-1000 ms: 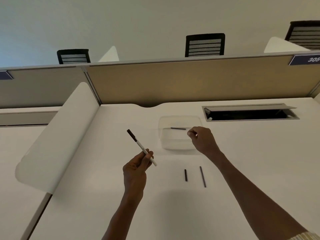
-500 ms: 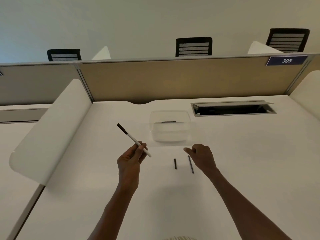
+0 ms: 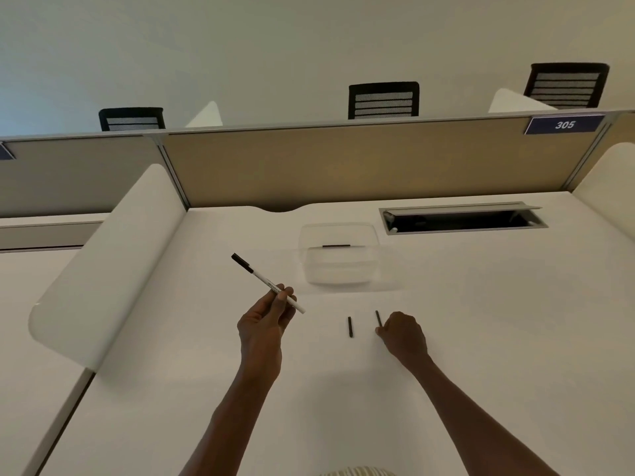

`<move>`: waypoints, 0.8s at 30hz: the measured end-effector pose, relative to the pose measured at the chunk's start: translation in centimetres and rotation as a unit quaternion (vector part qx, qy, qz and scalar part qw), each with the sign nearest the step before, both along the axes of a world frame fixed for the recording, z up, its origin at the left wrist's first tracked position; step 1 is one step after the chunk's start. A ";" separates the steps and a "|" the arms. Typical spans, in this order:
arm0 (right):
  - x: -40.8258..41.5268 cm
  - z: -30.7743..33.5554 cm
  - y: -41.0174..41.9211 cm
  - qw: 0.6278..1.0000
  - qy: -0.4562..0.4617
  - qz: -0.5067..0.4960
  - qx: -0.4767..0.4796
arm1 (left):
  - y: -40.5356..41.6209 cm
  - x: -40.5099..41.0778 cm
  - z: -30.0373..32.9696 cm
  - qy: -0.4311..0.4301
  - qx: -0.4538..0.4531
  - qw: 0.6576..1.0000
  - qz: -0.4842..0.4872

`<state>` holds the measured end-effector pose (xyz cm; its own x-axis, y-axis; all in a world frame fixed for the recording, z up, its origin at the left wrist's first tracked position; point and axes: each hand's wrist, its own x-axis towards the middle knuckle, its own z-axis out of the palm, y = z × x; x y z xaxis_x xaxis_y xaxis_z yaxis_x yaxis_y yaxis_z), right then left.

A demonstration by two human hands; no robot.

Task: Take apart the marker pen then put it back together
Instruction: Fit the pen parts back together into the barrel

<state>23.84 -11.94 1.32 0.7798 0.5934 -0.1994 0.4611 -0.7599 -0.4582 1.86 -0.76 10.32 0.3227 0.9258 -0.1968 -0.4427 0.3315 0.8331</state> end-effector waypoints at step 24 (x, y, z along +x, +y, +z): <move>-7.8 9.9 1.6 0.931 0.042 0.144 0.334 | 1.0 -0.3 2.0 -0.068 -0.129 0.989 0.026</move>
<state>16.09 -10.29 11.22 0.5677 0.7888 0.2356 0.5431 -0.1439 -0.8272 1.61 0.19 12.28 0.3162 0.8661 -0.3872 -0.5672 0.4997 0.6547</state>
